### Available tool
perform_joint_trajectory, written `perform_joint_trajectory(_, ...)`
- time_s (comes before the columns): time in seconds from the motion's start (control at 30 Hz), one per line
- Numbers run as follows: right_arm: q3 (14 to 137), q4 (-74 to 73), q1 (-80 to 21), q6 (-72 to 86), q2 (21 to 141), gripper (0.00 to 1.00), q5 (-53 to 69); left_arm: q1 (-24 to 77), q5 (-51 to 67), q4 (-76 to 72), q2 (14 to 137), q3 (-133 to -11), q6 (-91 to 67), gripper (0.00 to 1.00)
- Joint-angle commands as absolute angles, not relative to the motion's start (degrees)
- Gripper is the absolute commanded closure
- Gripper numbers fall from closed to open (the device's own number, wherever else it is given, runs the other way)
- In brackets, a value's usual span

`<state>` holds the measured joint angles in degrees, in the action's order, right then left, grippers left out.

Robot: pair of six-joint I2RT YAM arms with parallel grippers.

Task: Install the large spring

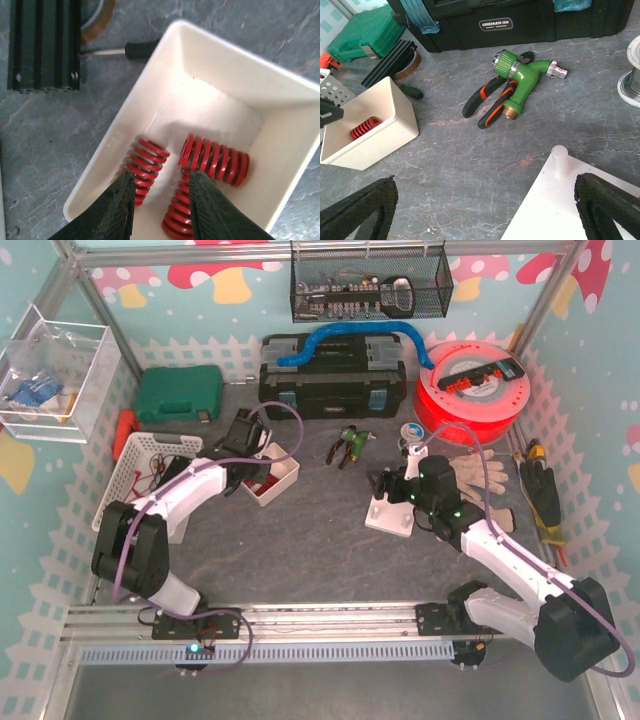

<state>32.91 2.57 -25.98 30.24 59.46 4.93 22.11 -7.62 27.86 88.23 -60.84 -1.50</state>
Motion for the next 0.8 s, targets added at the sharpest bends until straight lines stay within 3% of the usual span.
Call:
perform_joint_trajectory(0.0, 32.8, 2.5, -26.4, 29.5, 57.7, 0.04, 3.4, 21.0, -7.2, 32.9, 90.0, -61.8, 2.6, 0.65)
perform_joint_trajectory(0.27, 32.6, 2.2, -26.4, 29.3, 56.6, 0.04, 2.6, 19.5, -7.6, 32.8, 94.3, -62.5, 4.3, 0.56)
perform_joint_trajectory(0.77, 32.5, 1.8, -26.4, 28.7, 55.7, 0.04, 1.6, 19.2, -6.4, 30.3, 103.8, -65.0, 4.5, 0.6)
